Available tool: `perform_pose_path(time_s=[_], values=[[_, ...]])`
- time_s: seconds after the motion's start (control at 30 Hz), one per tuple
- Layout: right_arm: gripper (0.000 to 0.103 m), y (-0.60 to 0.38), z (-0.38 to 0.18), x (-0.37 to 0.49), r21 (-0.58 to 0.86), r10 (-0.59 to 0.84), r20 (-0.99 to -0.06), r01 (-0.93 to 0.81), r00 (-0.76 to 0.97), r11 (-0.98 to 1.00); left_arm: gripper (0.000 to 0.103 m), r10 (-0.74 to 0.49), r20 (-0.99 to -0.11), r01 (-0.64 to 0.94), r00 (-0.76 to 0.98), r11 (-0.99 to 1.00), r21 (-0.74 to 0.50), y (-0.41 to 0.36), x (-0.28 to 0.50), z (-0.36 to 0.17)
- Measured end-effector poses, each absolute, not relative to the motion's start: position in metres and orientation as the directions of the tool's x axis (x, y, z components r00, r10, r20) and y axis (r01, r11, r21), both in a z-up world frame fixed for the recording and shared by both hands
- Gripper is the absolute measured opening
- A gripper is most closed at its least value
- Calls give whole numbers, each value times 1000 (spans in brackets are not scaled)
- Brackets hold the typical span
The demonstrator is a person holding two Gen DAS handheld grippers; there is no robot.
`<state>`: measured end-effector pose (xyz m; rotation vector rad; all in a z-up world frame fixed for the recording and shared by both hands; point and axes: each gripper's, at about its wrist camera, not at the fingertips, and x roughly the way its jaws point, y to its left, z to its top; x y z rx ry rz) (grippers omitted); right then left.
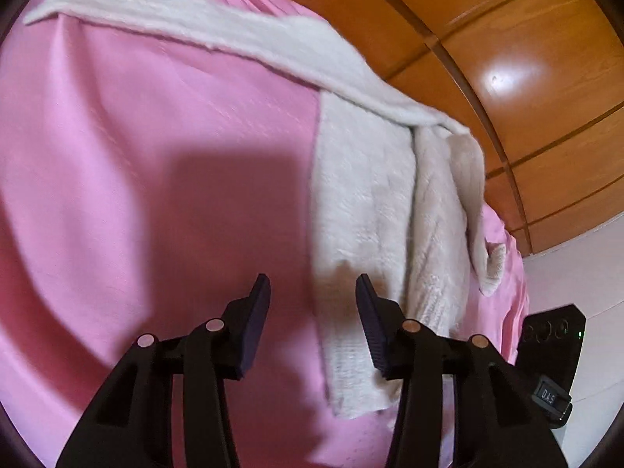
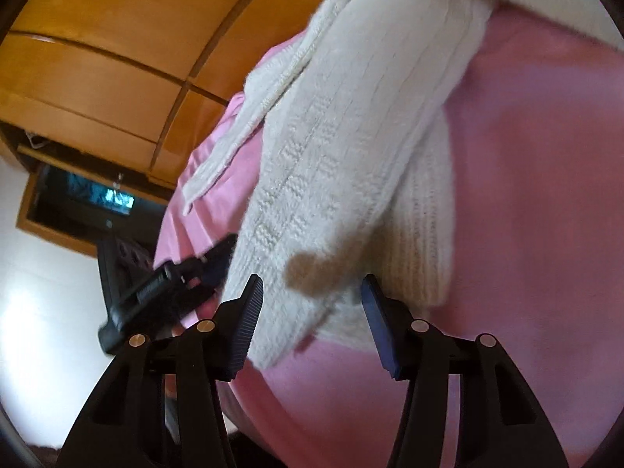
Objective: Fold small clothes
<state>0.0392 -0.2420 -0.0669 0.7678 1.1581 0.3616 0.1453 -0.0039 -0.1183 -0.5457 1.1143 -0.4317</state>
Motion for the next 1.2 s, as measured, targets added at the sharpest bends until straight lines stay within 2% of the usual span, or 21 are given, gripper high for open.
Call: perform_pose_path(time_s=[0.07,0.1,0.13,0.2,0.33,0.4,0.57,0.67,0.7,0.8,0.83,0.87,0.9,0.93,0.97,1.0,1.07,1.1,1.2], values=[[36,-237,-70,42,706,621,-682,128,386,696,29,-614,-704,55,357,766,-641,-12,154,-120],[29,-235,-69,42,698,614,-689,122,386,706,16,-629,-698,45,342,753,-656,-16,155,-122],[15,-236,-65,42,680,601,-702,110,383,725,5,-635,-695,45,337,748,-662,-20,155,-121],[12,-245,-52,42,676,597,-697,85,397,732,5,-611,-709,69,352,772,-631,-19,145,-110],[8,-269,12,27,621,532,-667,-6,521,784,4,-611,-680,104,405,770,-630,-3,138,-70],[5,-287,52,14,579,482,-641,-38,598,815,4,-605,-657,135,450,774,-619,10,131,-36],[5,-337,120,-22,501,344,-571,-16,745,865,0,-586,-602,187,542,783,-593,50,101,37],[3,-356,142,-49,481,271,-539,27,797,877,0,-552,-569,204,609,803,-560,79,75,74],[0,-363,143,-58,468,247,-539,42,805,883,0,-542,-570,204,618,810,-549,82,71,78],[0,-381,134,-74,481,212,-543,94,812,872,0,-502,-590,208,632,844,-495,91,63,74],[0,-385,127,-76,490,219,-551,99,805,866,0,-483,-609,196,629,857,-477,90,63,66],[0,-390,120,-78,494,216,-561,114,799,862,5,-470,-630,186,618,866,-464,85,65,51],[0,-394,113,-81,494,202,-578,142,791,858,27,-472,-644,184,602,867,-464,79,69,40],[0,-396,101,-80,498,207,-600,158,773,852,43,-458,-671,159,583,874,-459,73,74,22],[1,-397,89,-78,498,204,-619,178,758,849,45,-435,-698,125,569,885,-449,67,79,3],[6,-394,82,-76,496,197,-634,198,748,845,45,-430,-715,116,551,888,-444,61,84,-12],[71,-398,59,-76,503,202,-667,233,717,832,45,-440,-749,99,496,885,-454,51,91,-39],[76,-399,49,-78,501,188,-680,261,709,825,47,-452,-754,99,477,880,-465,46,96,-51],[76,-396,6,-69,522,258,-729,273,634,808,54,-475,-766,75,433,866,-494,37,113,-82]])
